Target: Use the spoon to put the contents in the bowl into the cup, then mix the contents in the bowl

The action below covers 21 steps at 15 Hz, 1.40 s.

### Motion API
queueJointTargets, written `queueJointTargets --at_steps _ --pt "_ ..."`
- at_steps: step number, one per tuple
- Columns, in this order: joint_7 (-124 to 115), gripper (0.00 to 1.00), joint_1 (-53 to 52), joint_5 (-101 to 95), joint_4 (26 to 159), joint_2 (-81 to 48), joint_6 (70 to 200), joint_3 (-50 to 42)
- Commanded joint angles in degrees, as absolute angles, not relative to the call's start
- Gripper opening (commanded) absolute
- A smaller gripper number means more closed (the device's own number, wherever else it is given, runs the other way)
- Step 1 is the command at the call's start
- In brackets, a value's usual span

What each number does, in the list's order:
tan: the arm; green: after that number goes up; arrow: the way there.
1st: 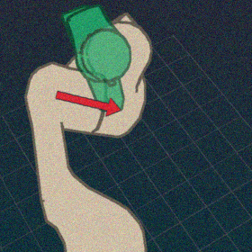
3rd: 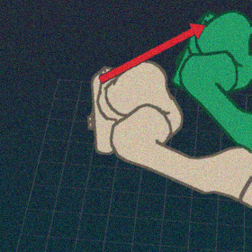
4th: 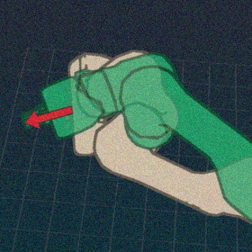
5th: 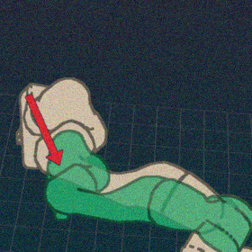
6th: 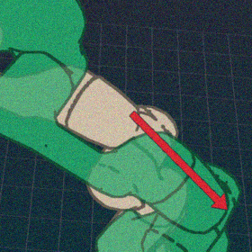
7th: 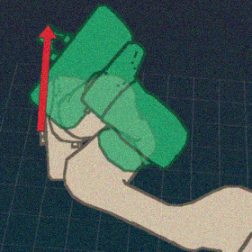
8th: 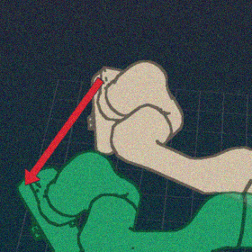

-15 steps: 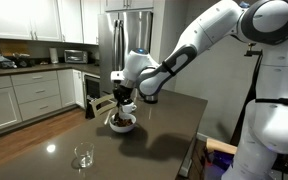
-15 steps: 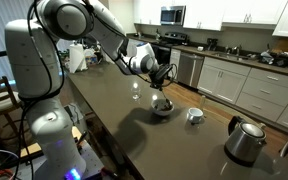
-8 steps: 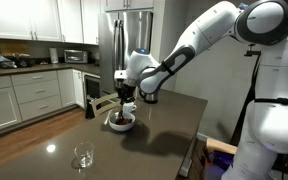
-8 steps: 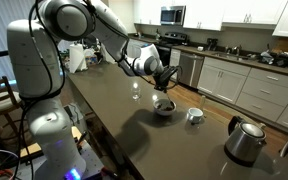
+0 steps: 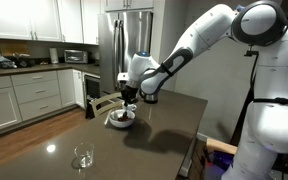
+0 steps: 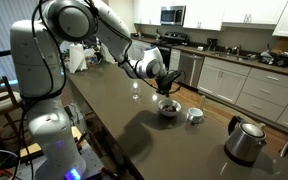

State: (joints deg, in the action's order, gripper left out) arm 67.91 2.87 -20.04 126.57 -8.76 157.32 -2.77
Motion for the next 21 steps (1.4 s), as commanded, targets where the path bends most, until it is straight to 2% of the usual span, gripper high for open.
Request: queueJointTargets --at_steps 1,11,21 --pt "67.81 0.02 3.86 -16.74 127.13 -7.93 153.11 -2.06" --pt "68.89 0.03 2.91 -13.48 129.28 -4.47 144.51 -1.14" --pt "69.47 0.03 0.87 -13.47 134.13 -1.18 143.67 0.81"
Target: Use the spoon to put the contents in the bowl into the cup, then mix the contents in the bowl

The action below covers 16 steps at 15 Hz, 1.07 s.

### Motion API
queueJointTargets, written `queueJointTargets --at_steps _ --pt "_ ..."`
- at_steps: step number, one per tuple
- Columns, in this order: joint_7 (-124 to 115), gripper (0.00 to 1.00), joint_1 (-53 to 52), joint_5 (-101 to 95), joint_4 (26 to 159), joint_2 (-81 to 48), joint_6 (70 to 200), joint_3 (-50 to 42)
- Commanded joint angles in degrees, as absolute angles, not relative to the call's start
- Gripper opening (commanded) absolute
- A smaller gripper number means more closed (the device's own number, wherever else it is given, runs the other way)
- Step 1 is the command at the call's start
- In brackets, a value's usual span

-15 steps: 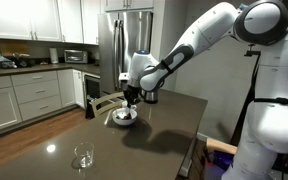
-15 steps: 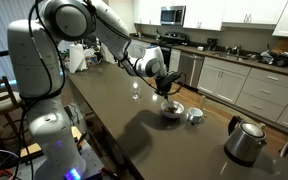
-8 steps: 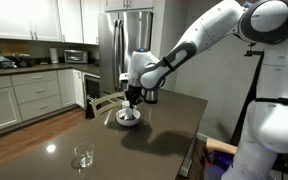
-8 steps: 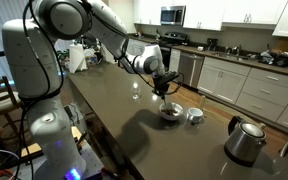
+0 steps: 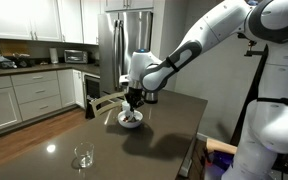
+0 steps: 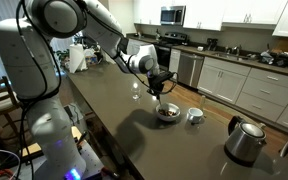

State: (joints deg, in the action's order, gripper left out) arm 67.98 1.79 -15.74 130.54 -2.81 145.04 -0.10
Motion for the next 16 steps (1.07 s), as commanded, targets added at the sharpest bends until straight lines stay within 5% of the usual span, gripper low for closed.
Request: queueJointTargets --at_steps 1,16 --pt "69.65 0.03 0.42 -13.28 134.87 -0.78 143.62 1.20" --pt "68.39 0.04 -2.55 -13.51 137.38 -1.22 145.04 3.18"
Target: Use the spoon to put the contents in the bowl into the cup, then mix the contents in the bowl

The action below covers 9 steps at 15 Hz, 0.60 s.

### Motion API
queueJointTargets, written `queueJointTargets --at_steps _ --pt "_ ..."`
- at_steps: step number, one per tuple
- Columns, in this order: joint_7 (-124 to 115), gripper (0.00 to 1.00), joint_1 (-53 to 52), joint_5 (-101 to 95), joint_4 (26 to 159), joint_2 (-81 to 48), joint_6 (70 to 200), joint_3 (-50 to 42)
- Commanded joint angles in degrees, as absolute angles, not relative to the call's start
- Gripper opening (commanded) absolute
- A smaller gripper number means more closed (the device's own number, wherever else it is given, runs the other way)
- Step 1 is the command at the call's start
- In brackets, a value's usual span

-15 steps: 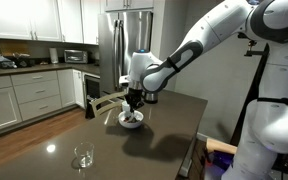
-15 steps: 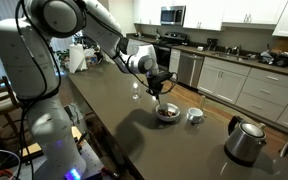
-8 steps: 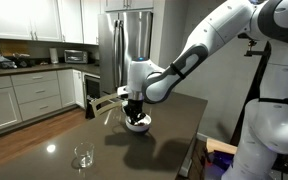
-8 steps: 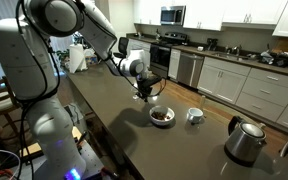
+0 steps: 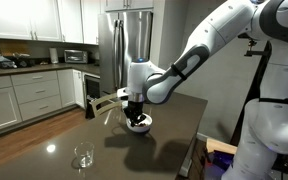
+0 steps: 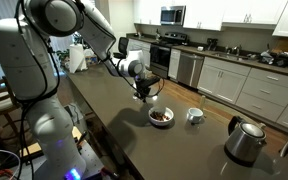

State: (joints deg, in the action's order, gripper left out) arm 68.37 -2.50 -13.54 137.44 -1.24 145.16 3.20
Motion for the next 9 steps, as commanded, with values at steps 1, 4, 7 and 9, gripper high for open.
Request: queueJointTargets --at_steps 1,4,7,9 --pt "68.39 0.04 -2.55 -13.51 137.38 -1.22 145.04 3.17" --pt "67.99 0.02 -2.42 -13.99 137.26 -1.22 145.30 3.01" --pt "68.12 0.02 -2.06 -13.77 137.00 -0.95 145.65 2.55" --pt "68.49 0.02 -1.80 -13.18 137.14 -0.30 146.24 2.12"
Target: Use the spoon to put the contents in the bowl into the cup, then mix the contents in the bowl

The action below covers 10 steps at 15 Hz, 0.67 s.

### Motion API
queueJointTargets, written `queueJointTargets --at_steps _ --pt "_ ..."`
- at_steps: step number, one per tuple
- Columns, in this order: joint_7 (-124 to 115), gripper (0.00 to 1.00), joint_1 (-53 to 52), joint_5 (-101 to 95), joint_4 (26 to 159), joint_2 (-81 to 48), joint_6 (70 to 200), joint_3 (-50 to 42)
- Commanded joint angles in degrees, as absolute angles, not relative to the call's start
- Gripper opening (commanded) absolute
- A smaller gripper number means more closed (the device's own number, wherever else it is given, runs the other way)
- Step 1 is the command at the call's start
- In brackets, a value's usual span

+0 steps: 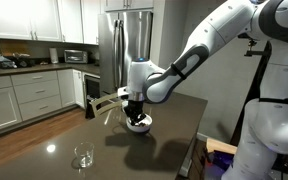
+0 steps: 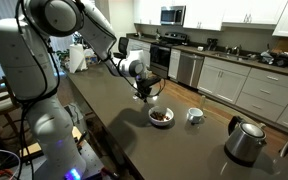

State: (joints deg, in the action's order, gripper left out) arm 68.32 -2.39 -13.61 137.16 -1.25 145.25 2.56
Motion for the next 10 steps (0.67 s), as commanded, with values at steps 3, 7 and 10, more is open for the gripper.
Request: queueJointTargets --at_steps 3,7,10 --pt "68.78 0.02 -1.58 -12.67 137.32 0.61 147.30 1.45" --pt "69.24 0.02 -1.56 -11.98 137.62 1.94 148.26 0.67" --pt "68.73 0.03 -1.52 -12.59 137.22 1.67 148.32 0.14"
